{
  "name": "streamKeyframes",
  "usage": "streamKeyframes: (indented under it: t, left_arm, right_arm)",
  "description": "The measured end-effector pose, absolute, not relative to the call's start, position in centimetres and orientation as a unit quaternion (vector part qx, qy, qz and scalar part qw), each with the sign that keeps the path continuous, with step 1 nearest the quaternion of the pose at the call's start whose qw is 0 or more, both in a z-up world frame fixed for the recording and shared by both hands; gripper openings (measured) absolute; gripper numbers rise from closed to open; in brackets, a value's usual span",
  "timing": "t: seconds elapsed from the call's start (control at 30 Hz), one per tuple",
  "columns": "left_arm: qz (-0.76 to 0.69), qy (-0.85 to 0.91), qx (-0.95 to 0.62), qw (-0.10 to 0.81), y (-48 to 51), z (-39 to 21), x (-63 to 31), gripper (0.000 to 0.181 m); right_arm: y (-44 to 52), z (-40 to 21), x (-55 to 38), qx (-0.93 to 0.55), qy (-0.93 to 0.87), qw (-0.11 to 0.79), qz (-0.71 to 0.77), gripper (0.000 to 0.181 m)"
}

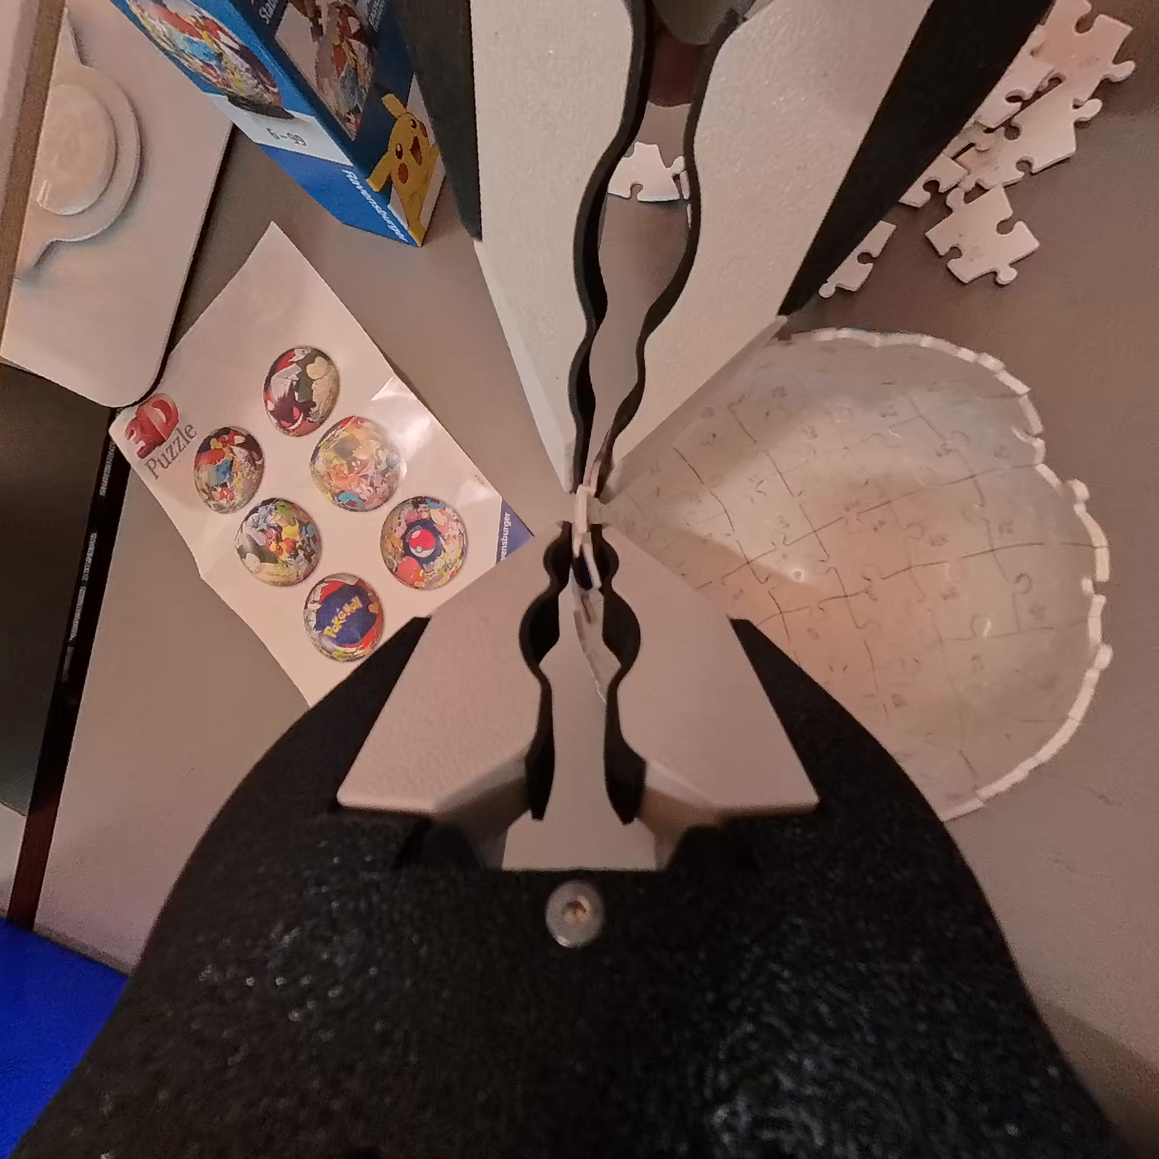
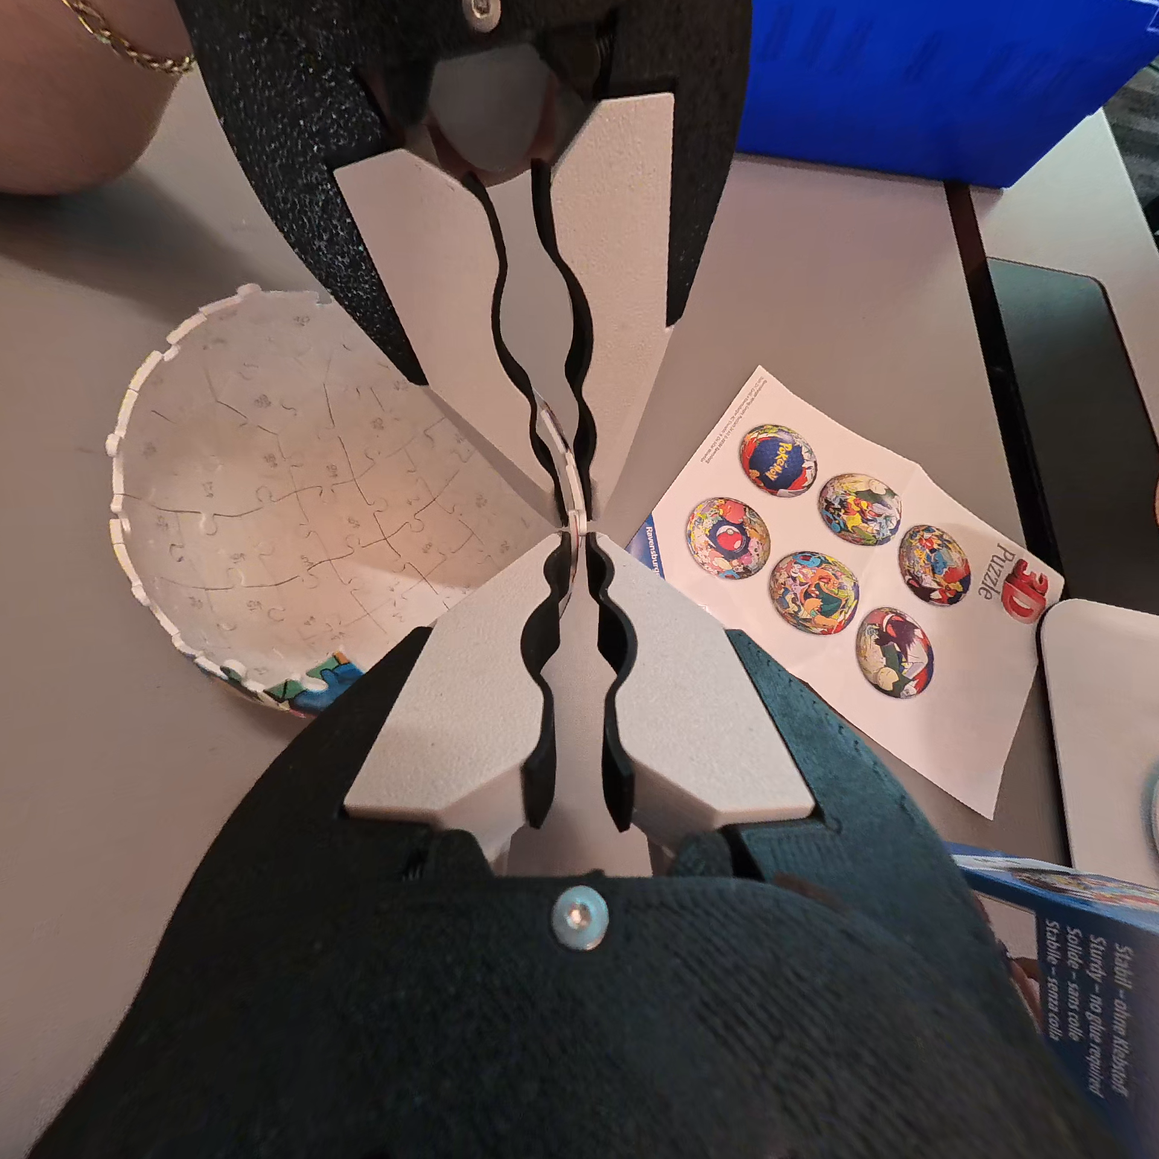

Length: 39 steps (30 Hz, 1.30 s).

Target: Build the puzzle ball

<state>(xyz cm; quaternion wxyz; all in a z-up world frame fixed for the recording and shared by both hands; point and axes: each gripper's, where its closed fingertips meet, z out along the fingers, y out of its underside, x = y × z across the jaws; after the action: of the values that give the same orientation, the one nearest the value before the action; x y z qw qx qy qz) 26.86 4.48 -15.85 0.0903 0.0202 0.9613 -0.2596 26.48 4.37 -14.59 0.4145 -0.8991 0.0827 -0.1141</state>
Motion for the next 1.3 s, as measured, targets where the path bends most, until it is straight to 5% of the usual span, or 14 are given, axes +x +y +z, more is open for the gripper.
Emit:
streamKeyframes:
  t: [0.37, 1.3]
  left_arm:
    - [-0.27, 0.958, 0.011, 0.097, 4.21, -15.58, 27.06, 0.014]
    - [-0.278, 0.956, 0.008, 0.094, 4.15, -15.76, 27.44, 0.005]
  right_arm:
    - [4.27, -14.57, 26.84, -0.899, 0.086, 0.411, -0.128, 0.002]
    - [4.19, -14.7, 27.23, -0.902, 0.061, 0.396, -0.159, 0.001]
